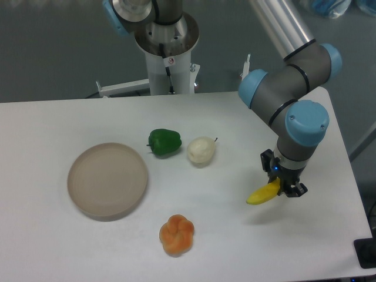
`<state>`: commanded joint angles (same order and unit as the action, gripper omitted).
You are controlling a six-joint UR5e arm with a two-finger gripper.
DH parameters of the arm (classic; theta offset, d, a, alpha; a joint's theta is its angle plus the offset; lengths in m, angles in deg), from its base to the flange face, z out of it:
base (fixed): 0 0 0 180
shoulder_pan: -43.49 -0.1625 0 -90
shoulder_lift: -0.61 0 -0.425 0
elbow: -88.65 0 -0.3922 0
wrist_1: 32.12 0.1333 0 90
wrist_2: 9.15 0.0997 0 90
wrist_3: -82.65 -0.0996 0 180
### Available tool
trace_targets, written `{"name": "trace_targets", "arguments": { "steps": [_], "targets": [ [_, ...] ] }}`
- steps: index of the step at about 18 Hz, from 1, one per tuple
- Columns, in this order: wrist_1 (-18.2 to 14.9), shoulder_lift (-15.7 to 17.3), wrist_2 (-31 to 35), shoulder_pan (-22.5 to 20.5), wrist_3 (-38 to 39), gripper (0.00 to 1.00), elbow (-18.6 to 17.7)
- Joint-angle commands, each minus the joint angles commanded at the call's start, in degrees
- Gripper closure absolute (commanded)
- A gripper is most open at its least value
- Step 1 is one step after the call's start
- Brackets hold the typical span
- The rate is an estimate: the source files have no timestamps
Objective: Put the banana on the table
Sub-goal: 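Carry the yellow banana in the gripper toward the white pear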
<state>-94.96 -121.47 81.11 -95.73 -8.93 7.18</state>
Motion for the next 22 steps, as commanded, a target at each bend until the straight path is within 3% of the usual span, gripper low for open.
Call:
{"name": "trace_targets", "arguments": {
  "steps": [7, 12, 17, 22],
  "targets": [
    [-1.32, 0.79, 0.09, 2.28, 1.49, 1.00, -0.70],
    [-0.70, 5.53, 0.53, 4.83, 4.21, 1.00, -8.86],
    [0.17, 4.83, 0.53, 9.30, 13.43, 0.99, -10.89],
    [3.24, 2.47, 0.53, 12.13, 14.33, 0.92, -10.81]
  ]
}}
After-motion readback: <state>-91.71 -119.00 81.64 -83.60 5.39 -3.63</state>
